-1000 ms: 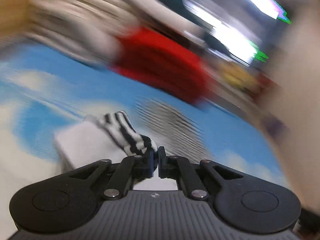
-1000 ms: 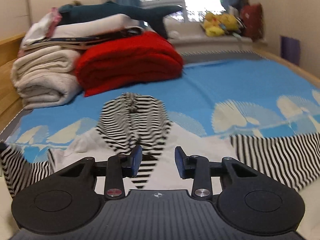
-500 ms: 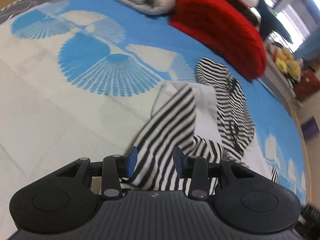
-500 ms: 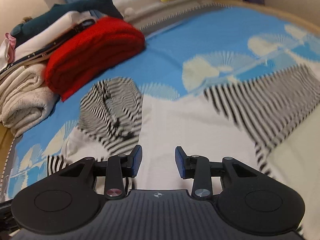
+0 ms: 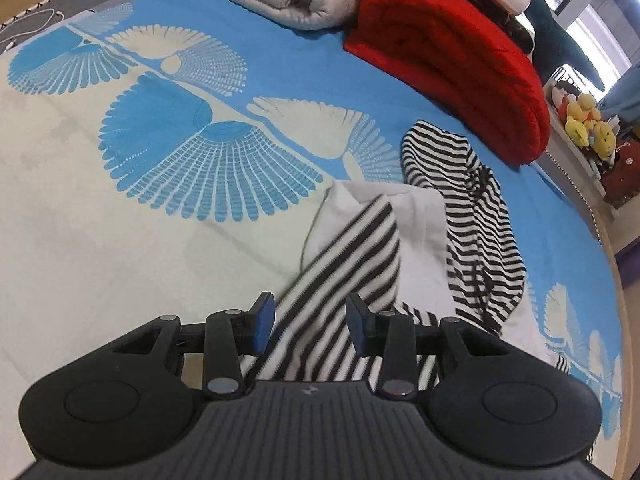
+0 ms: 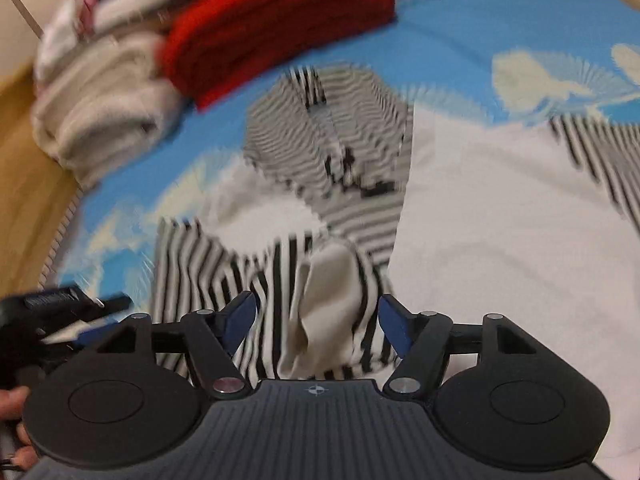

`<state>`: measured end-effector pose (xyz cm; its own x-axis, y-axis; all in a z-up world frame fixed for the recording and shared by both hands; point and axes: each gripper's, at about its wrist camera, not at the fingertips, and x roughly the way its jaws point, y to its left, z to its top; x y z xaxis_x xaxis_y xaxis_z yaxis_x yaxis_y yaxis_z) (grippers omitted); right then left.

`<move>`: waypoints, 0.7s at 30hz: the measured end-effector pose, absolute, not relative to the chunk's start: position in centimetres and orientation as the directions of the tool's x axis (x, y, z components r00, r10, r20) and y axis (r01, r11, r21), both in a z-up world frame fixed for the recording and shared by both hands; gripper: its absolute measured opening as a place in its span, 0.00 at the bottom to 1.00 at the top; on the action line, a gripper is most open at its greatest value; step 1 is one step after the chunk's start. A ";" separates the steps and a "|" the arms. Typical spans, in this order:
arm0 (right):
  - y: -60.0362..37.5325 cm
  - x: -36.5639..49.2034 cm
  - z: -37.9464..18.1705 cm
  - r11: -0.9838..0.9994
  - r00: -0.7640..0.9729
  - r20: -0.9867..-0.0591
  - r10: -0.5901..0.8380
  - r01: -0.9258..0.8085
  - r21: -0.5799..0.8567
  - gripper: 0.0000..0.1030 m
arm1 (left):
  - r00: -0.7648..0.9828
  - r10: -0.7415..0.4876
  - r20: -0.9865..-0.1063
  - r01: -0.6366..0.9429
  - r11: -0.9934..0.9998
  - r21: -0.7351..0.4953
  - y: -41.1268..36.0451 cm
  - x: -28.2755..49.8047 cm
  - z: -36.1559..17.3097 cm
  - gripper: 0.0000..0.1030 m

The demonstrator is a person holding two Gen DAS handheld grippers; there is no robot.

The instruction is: Fold small clothes

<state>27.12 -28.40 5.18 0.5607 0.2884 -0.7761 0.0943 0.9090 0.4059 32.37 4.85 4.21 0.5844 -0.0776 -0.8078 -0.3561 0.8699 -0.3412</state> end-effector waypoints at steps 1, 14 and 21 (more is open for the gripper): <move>-28.0 27.4 4.9 0.914 0.560 -0.779 0.282 0.090 0.396 0.66 | 0.580 -0.068 -0.812 -0.364 0.870 -0.333 5.2 32.6 4.1 0.41; -38.1 27.8 9.6 0.871 0.777 -0.614 0.139 0.200 0.450 0.03 | 0.579 -0.058 -0.813 -0.368 0.872 -0.324 6.0 33.6 4.2 0.41; -47.1 27.7 6.4 0.757 0.647 -0.761 -0.054 0.523 0.391 0.20 | 0.565 -0.094 -0.820 -0.320 0.891 -0.323 4.5 33.7 3.9 0.41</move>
